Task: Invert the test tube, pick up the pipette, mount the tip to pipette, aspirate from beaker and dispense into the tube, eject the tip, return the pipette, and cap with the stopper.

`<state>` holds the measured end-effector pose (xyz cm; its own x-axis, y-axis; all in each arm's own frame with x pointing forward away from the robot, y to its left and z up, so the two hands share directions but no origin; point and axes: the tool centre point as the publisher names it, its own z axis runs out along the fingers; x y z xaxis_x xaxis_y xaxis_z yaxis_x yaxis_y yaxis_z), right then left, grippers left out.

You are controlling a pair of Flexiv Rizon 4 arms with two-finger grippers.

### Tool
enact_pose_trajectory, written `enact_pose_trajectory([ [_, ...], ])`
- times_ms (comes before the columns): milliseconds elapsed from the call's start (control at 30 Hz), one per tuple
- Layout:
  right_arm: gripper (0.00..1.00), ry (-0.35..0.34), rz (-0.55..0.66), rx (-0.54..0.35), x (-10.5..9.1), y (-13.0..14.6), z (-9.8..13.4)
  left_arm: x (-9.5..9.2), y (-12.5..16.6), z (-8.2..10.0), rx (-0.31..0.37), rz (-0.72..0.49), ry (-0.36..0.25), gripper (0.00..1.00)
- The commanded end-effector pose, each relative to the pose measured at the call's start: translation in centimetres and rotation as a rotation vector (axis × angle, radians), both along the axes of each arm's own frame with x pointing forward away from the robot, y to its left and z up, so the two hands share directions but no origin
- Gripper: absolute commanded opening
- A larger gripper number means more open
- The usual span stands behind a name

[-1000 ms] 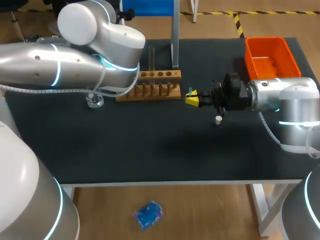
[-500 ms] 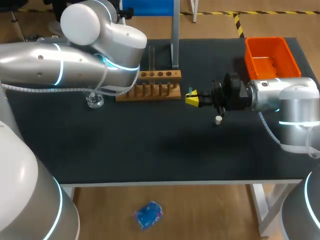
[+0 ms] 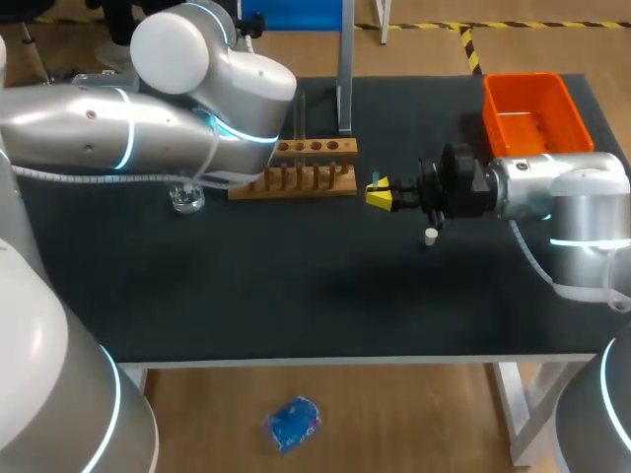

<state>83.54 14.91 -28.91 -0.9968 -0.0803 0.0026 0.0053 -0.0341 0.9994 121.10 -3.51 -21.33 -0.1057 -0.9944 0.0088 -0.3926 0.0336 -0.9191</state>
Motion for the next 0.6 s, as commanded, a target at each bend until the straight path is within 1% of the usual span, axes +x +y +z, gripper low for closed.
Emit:
enact_pose_trajectory([
  [33, 0.00, -0.001, 0.001, -0.001, 0.01, -0.01, 0.00, 0.22, -0.11, -0.52, -0.001, 0.009, -0.010, 1.00],
  [100, 0.00, -0.001, 0.001, -0.001, 0.01, -0.01, 0.00, 0.19, -0.09, -0.53, -0.002, 0.012, -0.011, 0.98],
  [133, 0.00, -0.001, 0.001, -0.001, 0.01, -0.01, 0.00, 0.14, -0.07, -0.52, -0.002, 0.014, -0.011, 0.73],
  [167, 0.00, -0.001, 0.001, -0.001, 0.01, -0.01, 0.00, 0.12, -0.04, -0.53, -0.002, 0.015, -0.011, 0.63],
  [200, 0.00, -0.001, 0.001, -0.001, 0.01, -0.01, 0.00, 0.10, -0.03, -0.53, -0.003, 0.016, -0.011, 0.62],
  [233, 0.00, -0.001, 0.001, -0.001, 0.01, -0.01, 0.00, 0.08, 0.01, -0.53, -0.002, 0.018, -0.012, 0.40],
  [267, 0.00, -0.001, 0.001, -0.001, 0.01, -0.01, 0.00, 0.07, 0.03, -0.52, -0.002, 0.019, -0.012, 0.26],
  [300, 0.00, -0.001, 0.001, -0.001, 0.01, -0.01, 0.00, 0.06, 0.03, -0.52, -0.003, 0.021, -0.012, 0.25],
  [367, 0.00, -0.001, 0.001, -0.001, 0.01, -0.01, 0.00, 0.05, 0.03, -0.53, -0.003, 0.021, -0.012, 0.00],
  [600, 0.00, -0.001, 0.001, -0.001, 0.01, -0.01, 0.00, 0.02, -0.01, -0.61, -0.001, 0.023, -0.008, 0.00],
])
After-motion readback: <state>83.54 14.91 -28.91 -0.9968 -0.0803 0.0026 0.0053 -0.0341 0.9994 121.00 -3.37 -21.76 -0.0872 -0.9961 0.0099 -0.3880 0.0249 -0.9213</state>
